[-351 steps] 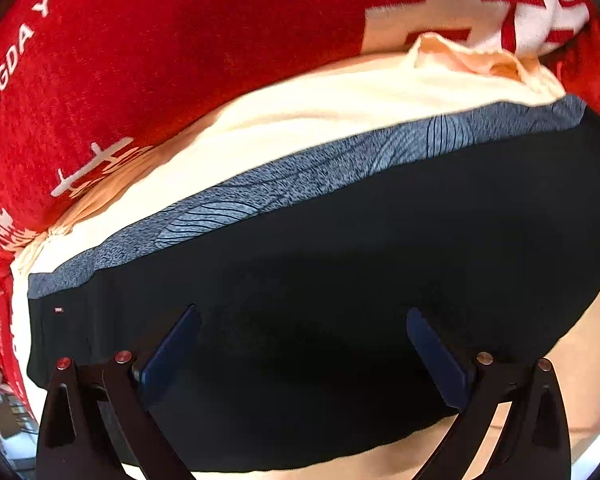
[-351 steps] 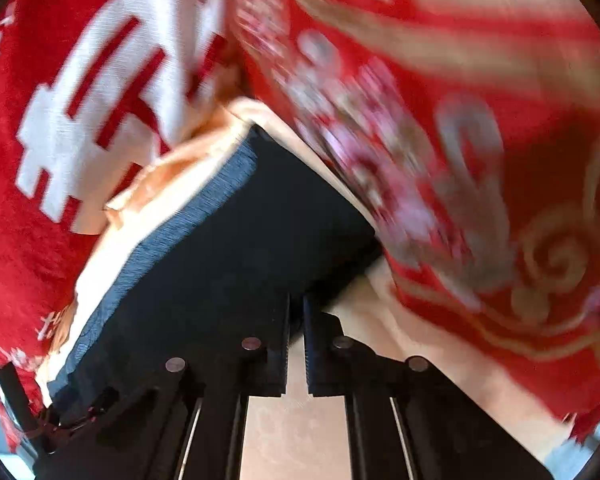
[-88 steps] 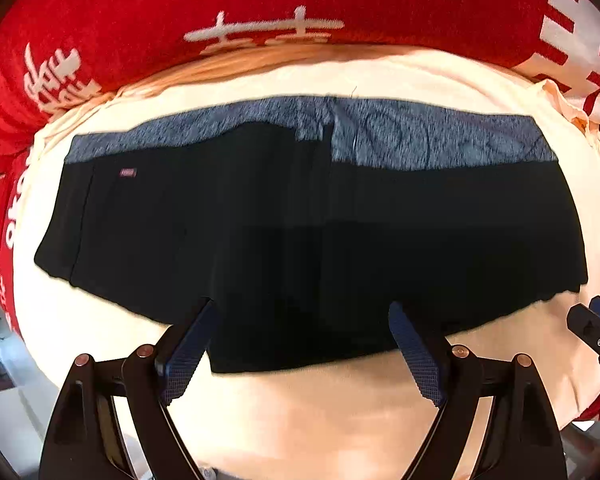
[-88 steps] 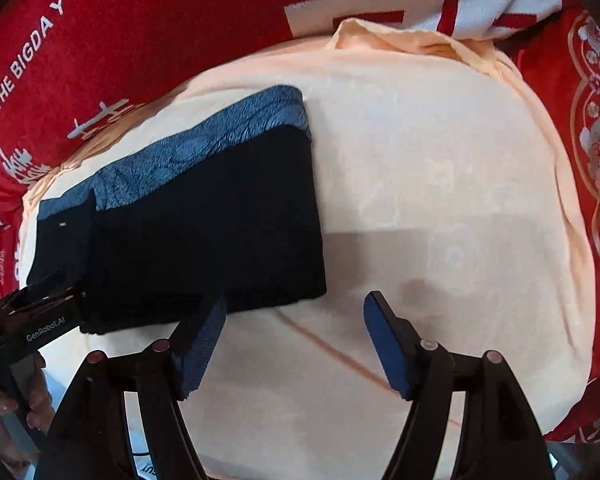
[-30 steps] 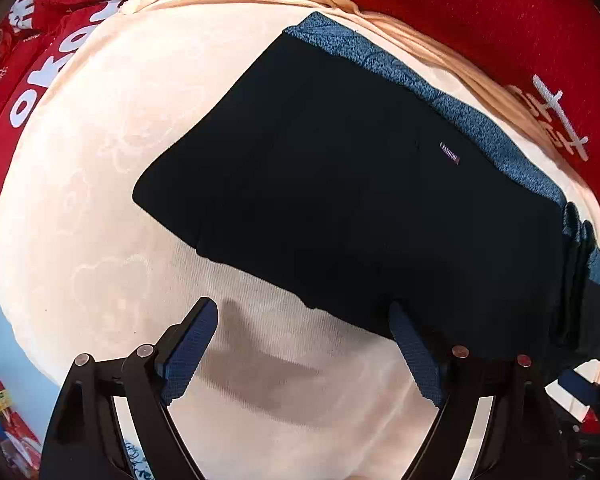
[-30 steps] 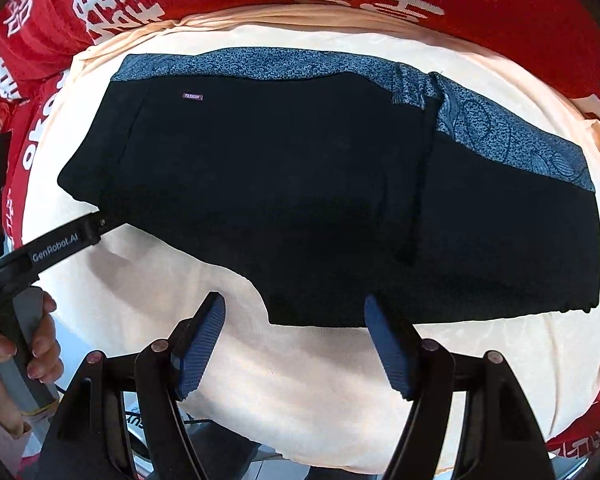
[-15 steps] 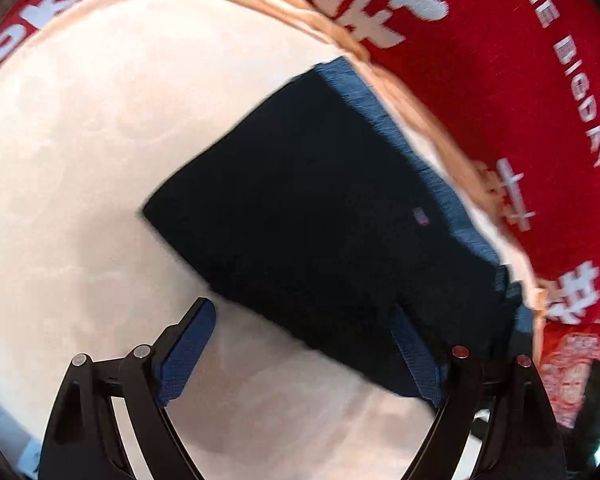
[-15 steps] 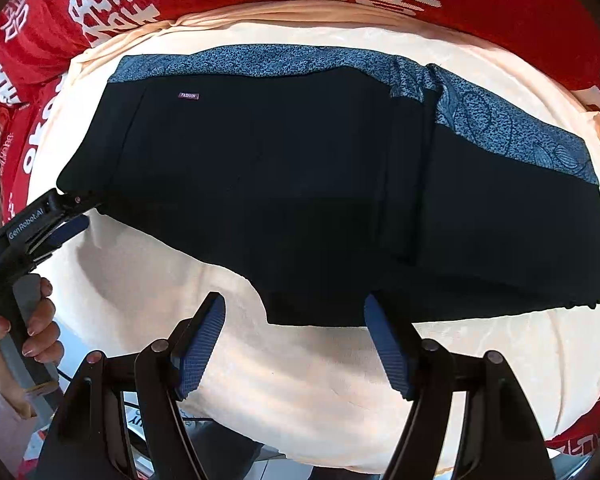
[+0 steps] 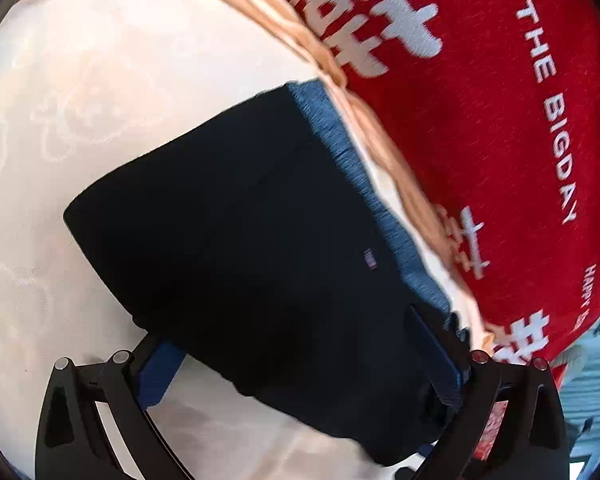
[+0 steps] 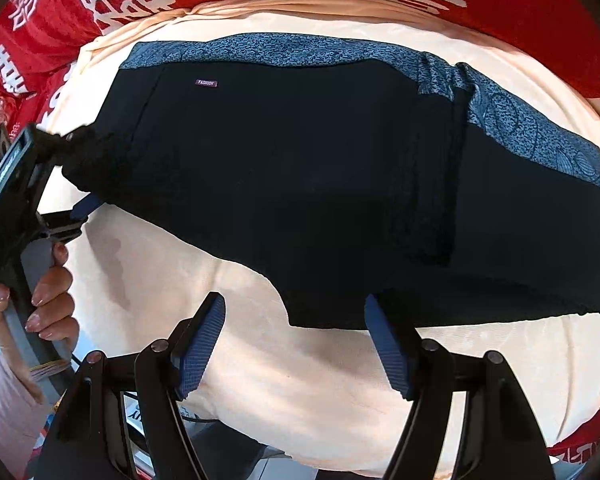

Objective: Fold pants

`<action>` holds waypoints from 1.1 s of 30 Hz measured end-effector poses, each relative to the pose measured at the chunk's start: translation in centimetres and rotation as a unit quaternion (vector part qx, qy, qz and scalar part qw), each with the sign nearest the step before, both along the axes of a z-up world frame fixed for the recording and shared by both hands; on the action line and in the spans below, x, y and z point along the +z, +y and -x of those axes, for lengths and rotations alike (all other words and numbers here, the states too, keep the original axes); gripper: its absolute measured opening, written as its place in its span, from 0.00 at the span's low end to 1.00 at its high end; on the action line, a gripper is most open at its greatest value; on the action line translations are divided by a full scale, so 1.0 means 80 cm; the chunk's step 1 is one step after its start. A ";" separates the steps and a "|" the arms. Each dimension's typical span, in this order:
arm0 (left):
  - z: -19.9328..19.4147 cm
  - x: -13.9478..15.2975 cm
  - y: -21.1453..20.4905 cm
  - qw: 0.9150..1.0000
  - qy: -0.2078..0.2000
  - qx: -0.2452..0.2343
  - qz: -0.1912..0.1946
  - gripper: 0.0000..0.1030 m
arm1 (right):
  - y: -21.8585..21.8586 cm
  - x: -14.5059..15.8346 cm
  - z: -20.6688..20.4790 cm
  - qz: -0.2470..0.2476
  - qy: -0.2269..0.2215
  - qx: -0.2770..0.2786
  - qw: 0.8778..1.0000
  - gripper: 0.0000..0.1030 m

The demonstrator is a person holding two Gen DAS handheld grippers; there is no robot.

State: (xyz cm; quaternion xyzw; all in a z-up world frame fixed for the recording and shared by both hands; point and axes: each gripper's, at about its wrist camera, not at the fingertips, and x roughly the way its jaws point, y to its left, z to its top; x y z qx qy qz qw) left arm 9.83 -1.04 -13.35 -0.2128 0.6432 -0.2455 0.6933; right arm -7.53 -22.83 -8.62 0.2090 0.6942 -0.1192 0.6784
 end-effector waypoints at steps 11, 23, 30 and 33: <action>-0.006 0.006 -0.038 0.979 -0.074 -0.058 -0.181 0.42 | -0.011 0.018 -0.010 0.005 -0.029 0.005 1.000 0.73; 0.103 0.049 -0.123 0.821 -0.378 -0.278 -0.325 0.38 | -0.055 0.076 -0.134 -0.075 -0.092 0.031 0.992 0.78; 0.111 0.050 -0.124 0.806 -0.395 -0.289 -0.332 0.38 | 0.023 0.073 -0.251 -0.136 -0.059 0.142 0.979 0.78; 0.118 0.051 -0.121 0.800 -0.405 -0.292 -0.334 0.38 | 0.069 0.049 -0.286 -0.145 -0.025 0.188 0.971 0.78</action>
